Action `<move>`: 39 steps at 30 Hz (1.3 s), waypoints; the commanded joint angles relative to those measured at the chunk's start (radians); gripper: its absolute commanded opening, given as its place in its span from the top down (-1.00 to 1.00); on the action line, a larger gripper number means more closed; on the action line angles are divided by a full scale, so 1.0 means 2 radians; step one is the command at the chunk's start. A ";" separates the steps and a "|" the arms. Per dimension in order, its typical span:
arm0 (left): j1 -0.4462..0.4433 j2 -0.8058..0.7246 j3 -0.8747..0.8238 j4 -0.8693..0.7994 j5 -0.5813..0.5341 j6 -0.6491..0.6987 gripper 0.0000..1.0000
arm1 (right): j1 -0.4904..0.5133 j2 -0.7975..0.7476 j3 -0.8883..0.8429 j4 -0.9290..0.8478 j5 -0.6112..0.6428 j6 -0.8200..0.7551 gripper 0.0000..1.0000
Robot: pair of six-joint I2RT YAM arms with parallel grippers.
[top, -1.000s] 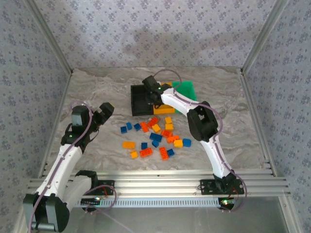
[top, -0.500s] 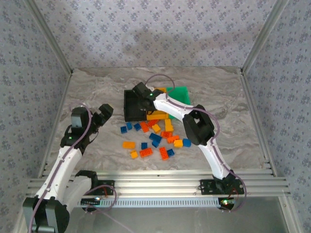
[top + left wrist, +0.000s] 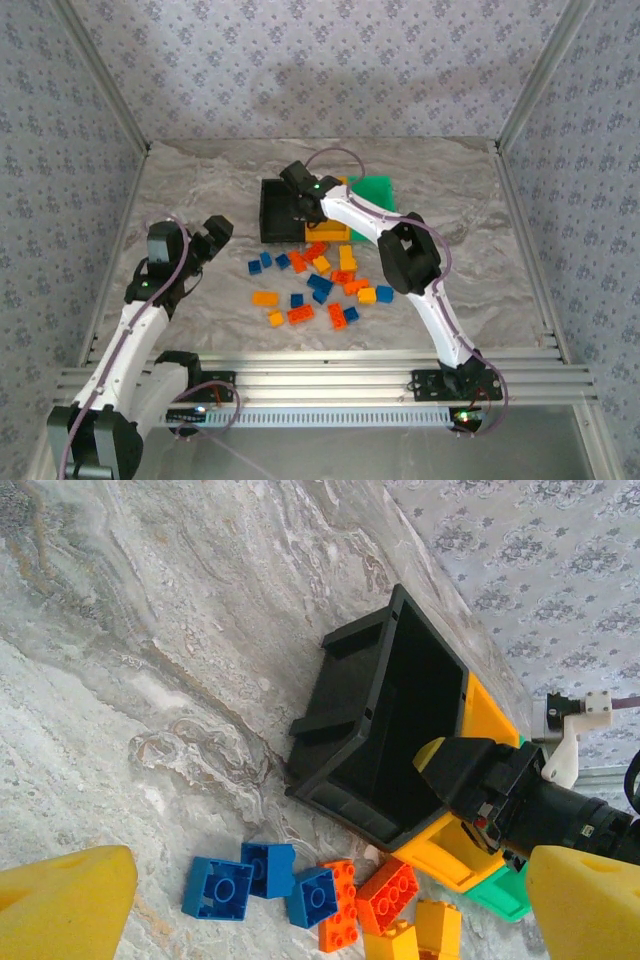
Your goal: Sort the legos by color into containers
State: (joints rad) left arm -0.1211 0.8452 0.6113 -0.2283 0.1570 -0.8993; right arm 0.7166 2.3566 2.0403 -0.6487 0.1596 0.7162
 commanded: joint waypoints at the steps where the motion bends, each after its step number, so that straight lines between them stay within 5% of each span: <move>1: -0.003 -0.002 -0.001 0.006 -0.002 0.009 -0.99 | 0.003 0.020 0.003 0.021 -0.069 0.012 0.32; 13: -0.004 -0.006 0.037 -0.003 0.017 0.023 -1.00 | 0.003 -0.069 0.003 0.071 -0.035 -0.022 -0.22; 27: -0.018 -0.026 0.032 -0.079 0.027 0.015 -0.99 | 0.010 -0.300 -0.307 0.055 0.026 -0.039 -0.27; 39: -0.018 -0.051 -0.005 -0.066 0.025 0.023 -0.99 | -0.019 -0.269 -0.403 0.100 -0.007 -0.039 -0.24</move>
State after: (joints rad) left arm -0.1535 0.7517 0.6048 -0.3485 0.1982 -0.8726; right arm 0.6945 1.7844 1.2320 -0.4938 0.1646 0.6529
